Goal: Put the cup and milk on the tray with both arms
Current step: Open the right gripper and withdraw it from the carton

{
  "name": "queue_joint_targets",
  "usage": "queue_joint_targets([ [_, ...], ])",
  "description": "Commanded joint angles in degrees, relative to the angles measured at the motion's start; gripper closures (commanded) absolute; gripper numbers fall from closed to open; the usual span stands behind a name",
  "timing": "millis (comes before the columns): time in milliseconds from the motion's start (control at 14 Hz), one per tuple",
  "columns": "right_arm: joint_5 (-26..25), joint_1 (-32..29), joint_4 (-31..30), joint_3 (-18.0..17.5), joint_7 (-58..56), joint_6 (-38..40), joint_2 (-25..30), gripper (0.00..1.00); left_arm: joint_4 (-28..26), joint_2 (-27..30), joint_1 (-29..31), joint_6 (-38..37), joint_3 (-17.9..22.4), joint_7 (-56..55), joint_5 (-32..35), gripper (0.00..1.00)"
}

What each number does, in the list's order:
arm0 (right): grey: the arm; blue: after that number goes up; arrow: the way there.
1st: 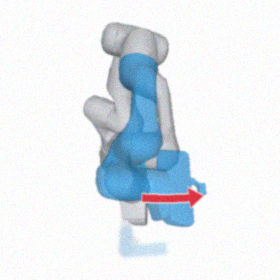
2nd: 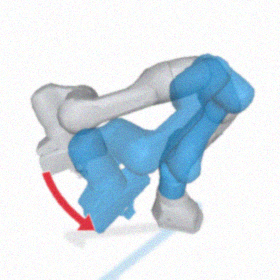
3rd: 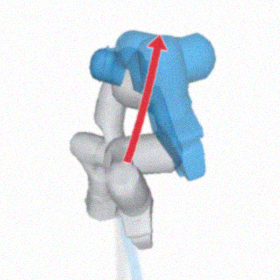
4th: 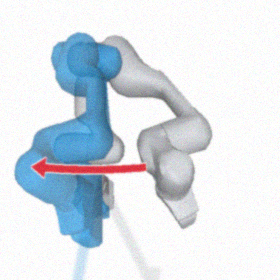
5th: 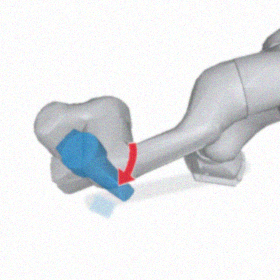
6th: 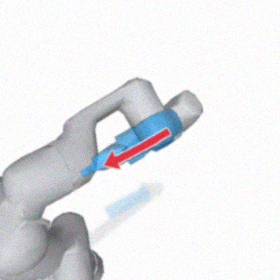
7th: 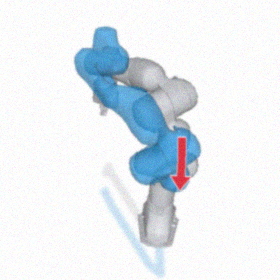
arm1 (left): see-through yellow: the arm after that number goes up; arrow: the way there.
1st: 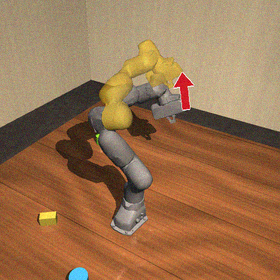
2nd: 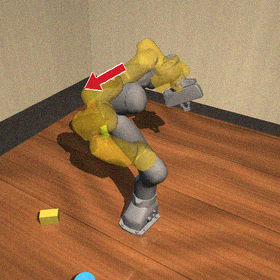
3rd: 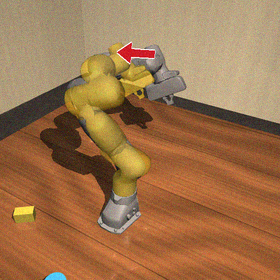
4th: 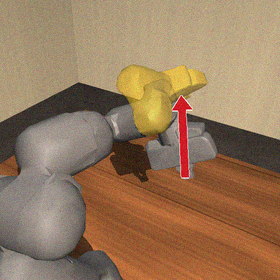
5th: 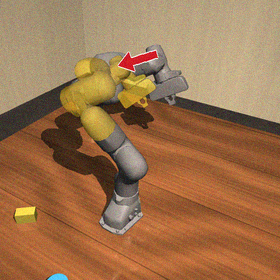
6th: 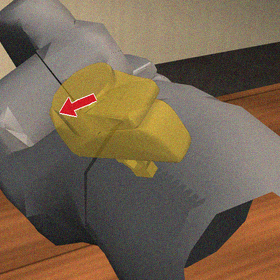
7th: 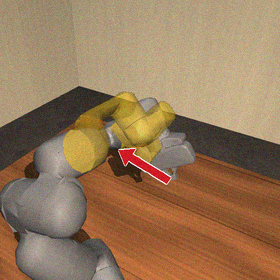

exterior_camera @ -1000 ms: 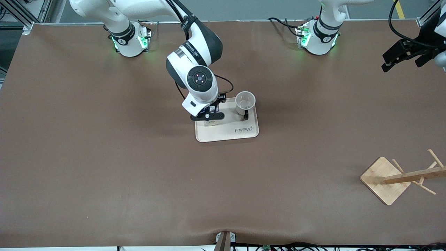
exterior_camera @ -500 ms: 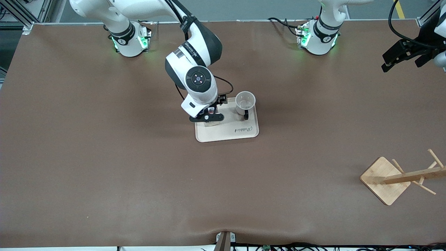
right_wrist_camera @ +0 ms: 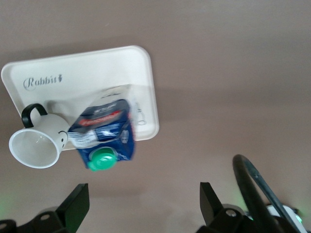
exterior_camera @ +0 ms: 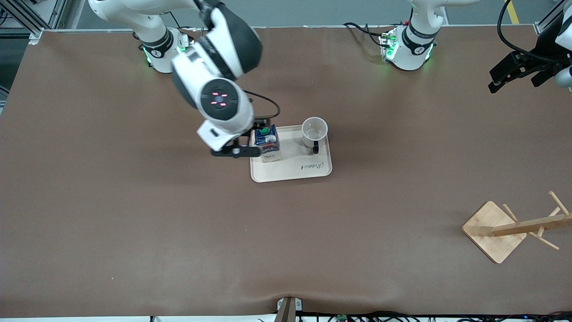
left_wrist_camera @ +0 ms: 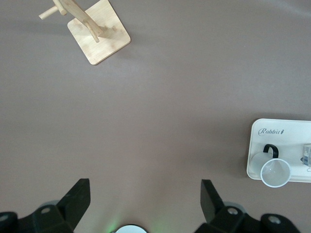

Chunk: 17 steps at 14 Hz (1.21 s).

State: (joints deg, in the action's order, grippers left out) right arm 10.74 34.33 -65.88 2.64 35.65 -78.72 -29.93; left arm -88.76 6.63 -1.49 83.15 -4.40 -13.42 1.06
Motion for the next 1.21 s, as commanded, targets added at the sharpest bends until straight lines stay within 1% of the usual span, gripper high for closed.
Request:
queue_joint_targets([
  [0, -0.97, -5.58, 4.8, -0.27, 0.39, 5.41, 3.71, 0.0, 0.17, -0.39, 0.0, 0.17, -0.17, -0.64, 0.17, 0.0],
  [71, -2.63, -7.59, 4.71, 0.86, 0.21, 5.5, 6.26, 0.0, 0.08, -0.3, 0.0, 0.17, -0.17, -0.64, 0.17, 0.0],
  [214, -7.98, -10.85, 4.1, 1.14, -3.63, 5.07, 11.19, 0.0, -0.01, -0.39, -0.18, 0.17, -0.17, -0.64, 0.17, 0.0],
  [286, -10.71, -11.56, 4.01, 1.14, -5.66, 4.89, 12.17, 0.0, -0.01, -0.48, -0.18, 0.17, -0.17, -0.56, 0.17, 0.0],
  [429, -10.91, -16.2, 3.83, 1.14, -10.31, 5.24, 14.1, 0.0, 0.34, -0.56, -0.09, 0.69, -0.17, -0.64, 0.0, 0.0],
  [500, -10.91, -18.66, 3.49, 1.14, -15.12, 5.76, 15.07, 0.0, 0.95, -1.0, 0.0, 0.78, -0.17, -0.56, -0.18, 0.0],
  [571, -10.91, -20.95, 1.48, 1.23, -19.52, 5.86, 16.99, 0.0, 0.96, -1.0, -0.18, 0.69, -0.17, -0.64, -0.18, 0.0],
  [786, -10.91, -27.37, -5.9, 1.31, -23.77, 4.98, 22.45, 0.0, 0.78, -1.09, -0.35, 0.52, -0.26, -0.64, -0.09, 0.0],
  [1000, -10.91, -32.47, -9.34, 1.31, -27.64, 4.37, 25.26, 0.0, 0.78, -1.0, -0.44, 0.34, -0.43, -0.64, -0.09, 0.0],
  [1071, -10.91, -33.62, -11.35, 1.31, -27.82, 2.62, 26.67, 0.0, 0.78, -1.0, -0.35, 0.34, -0.95, -0.64, -0.09, 0.0],
  [1143, -10.91, -34.24, -14.76, 1.31, -27.83, 0.17, 28.85, 0.0, 0.78, -1.0, -0.27, 0.34, -1.13, -0.73, -0.09, 0.0],
])
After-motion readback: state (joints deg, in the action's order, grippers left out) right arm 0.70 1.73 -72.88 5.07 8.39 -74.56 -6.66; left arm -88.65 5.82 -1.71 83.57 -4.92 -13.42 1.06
